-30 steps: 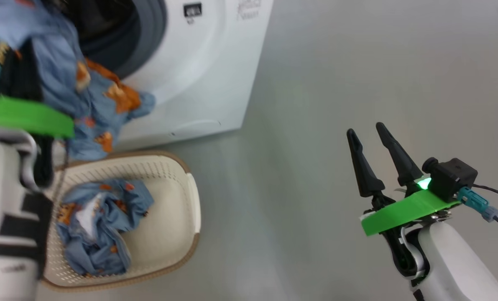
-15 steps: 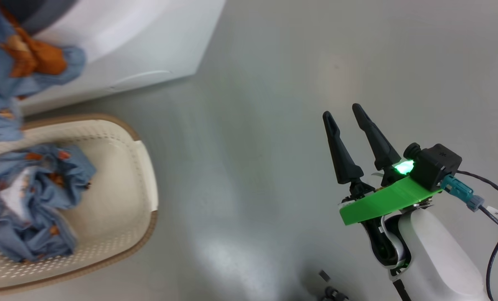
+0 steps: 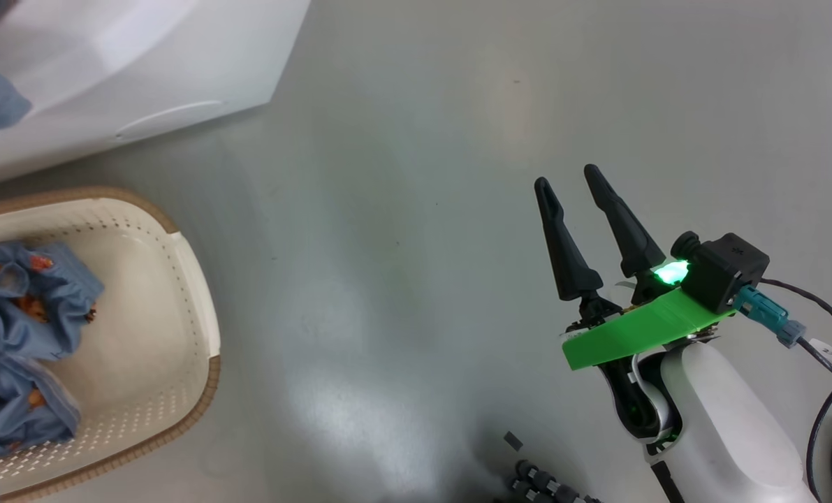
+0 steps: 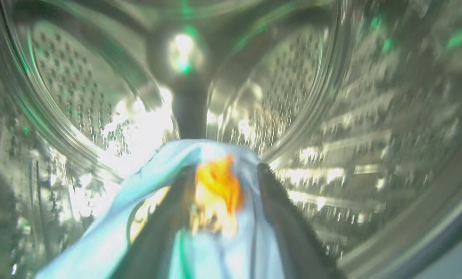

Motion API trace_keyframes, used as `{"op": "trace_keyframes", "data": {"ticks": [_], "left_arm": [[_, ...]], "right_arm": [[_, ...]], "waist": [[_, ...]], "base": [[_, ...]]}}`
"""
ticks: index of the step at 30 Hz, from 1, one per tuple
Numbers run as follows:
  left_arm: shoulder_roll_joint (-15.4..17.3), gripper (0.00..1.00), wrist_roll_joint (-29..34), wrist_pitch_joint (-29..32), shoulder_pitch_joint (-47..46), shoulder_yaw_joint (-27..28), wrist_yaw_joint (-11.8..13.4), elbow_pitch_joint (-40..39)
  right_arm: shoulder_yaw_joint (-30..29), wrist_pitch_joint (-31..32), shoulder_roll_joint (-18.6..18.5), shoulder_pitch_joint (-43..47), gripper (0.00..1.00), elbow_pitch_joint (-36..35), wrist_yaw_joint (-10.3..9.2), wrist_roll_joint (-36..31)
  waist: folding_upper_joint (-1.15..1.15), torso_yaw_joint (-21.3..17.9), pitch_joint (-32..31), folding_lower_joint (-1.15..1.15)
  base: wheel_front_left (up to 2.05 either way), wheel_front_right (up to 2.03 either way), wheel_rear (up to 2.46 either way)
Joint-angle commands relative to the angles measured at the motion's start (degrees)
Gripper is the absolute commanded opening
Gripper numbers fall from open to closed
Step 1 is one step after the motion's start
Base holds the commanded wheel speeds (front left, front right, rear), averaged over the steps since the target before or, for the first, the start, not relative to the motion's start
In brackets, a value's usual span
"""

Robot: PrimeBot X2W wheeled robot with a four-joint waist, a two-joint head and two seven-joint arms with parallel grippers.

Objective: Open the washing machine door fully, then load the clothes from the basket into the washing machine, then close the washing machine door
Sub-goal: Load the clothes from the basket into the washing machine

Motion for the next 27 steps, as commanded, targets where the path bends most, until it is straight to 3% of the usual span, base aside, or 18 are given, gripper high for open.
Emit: {"op": "trace_keyframes", "data": {"ticks": [1, 6, 11, 27], "left_arm": [[1.54, 1.0, 0.77, -0.02, 0.6, -0.22, 0.07, 3.77], [0.51, 1.0, 0.71, -0.06, 0.04, -1.2, -0.66, 11.57], [-0.18, 1.0, 0.13, -0.1, 1.73, -0.85, -1.44, 12.66], [-6.83, 1.0, 0.37, -0.12, 24.15, 1.83, -4.21, -1.76]], "right_arm": [[0.62, -0.45, -0.03, 0.62, 1.0, -0.75, 0.26, -0.3], [0.38, -0.45, -0.04, 0.61, 1.0, -0.46, 0.26, -0.71], [0.38, -0.45, -0.44, 0.49, 1.0, -0.2, 0.26, -0.86], [-0.23, -0.45, -3.89, 2.21, 1.0, 2.34, 0.26, -0.31]], "waist": [[0.0, 0.76, -1.03, 0.0], [0.0, 2.11, -3.16, 0.0], [0.0, 3.34, -5.59, 0.0], [0.0, 10.66, -19.04, 0.0]], "base": [[0.0, 0.0, 0.0], [0.0, 0.0, 0.0], [0.0, 0.0, 0.0], [0.0, 0.0, 0.0]]}}
